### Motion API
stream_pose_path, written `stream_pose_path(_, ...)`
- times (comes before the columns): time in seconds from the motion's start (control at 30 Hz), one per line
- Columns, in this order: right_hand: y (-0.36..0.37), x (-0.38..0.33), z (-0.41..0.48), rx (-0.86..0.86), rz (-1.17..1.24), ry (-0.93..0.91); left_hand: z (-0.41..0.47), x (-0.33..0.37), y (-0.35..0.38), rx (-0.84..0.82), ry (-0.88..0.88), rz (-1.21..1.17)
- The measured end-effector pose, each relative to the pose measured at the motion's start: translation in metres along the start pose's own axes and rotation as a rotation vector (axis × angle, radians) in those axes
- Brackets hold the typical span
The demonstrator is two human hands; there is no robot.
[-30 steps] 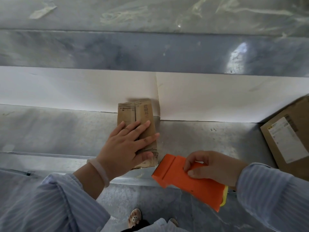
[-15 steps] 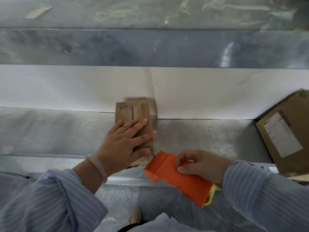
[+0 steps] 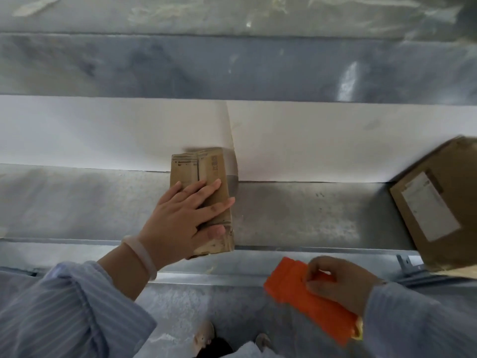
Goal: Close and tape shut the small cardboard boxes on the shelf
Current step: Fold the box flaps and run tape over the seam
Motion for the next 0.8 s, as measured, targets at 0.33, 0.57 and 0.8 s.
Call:
stream_pose_path(0.33,-0.069,-0.052,0.003,0.362,-0.661,-0.297,-0.001,-0.001,0.002,0.024,0.000,0.016)
stream_pose_path(0.57,-0.066,-0.028,0.030,0.621,0.411,-0.275,-0.001,0.000,0.000,0.026,0.008,0.034)
stream_pose_path(0.8,-0.029,-0.002,0.073,0.392,1.832,-0.114,0.000,0.000,0.002,0.033,0.005,0.023)
Point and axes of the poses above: each hand's wrist, its own z-axis towards the middle knuckle, its own y-axis out of the palm, x = y × z, the point moved 2 cm from there along z, towards the middle knuckle, and after that the axes turned 5 degrees about z, right-handed, at the moved point
